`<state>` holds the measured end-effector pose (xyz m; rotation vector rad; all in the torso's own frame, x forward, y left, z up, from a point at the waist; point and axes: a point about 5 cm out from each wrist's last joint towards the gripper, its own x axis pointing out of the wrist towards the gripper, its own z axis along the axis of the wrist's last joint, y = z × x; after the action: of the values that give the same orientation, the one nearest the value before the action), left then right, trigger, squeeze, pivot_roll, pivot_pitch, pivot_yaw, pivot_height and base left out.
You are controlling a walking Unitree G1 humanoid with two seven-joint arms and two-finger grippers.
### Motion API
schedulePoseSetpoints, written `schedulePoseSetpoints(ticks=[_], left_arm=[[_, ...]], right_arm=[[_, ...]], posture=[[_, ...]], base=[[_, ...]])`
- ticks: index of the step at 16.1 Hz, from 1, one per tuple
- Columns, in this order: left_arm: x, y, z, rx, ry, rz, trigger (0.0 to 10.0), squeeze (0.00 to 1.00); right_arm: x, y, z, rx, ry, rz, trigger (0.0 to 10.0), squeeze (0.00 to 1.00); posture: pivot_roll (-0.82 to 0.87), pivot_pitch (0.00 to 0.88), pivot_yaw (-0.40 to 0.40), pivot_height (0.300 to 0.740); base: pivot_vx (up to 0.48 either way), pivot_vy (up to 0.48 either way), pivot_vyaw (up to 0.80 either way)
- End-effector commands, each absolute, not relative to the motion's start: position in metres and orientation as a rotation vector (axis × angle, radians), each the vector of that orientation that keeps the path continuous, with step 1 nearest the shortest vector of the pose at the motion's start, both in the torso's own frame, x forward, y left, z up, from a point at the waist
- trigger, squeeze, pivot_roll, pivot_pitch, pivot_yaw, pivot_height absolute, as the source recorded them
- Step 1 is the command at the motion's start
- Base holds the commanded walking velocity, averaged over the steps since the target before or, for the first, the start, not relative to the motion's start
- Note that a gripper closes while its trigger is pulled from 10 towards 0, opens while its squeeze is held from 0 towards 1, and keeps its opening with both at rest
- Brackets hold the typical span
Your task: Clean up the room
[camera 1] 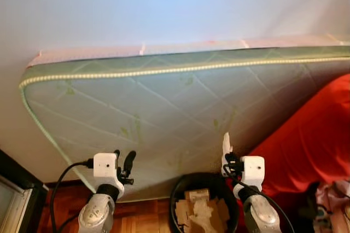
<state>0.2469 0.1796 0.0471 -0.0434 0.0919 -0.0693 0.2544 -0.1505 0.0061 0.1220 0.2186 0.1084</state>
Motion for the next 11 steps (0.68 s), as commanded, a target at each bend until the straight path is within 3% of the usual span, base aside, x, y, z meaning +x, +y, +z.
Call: schedulePoseSetpoints(ticks=[1, 11], left_arm=[[0.2466, 0.1780, 0.0481, -0.037, 0.092, -0.076, 10.0, 0.00], [0.2471, 0.1765, 0.0467, -0.039, 0.095, -0.077, 10.0, 0.00]], right_arm=[[0.2557, -0.1496, 0.0085, 0.115, 0.207, 0.119, 10.0, 0.00], [0.2590, -0.1447, 0.0039, 0.109, 0.251, 0.153, 10.0, 0.00]], posture=[[0.04, 0.057, -0.041, 0.680], [0.04, 0.047, -0.039, 0.662]], base=[[0.000, 0.000, 0.00], [0.000, 0.000, 0.00]])
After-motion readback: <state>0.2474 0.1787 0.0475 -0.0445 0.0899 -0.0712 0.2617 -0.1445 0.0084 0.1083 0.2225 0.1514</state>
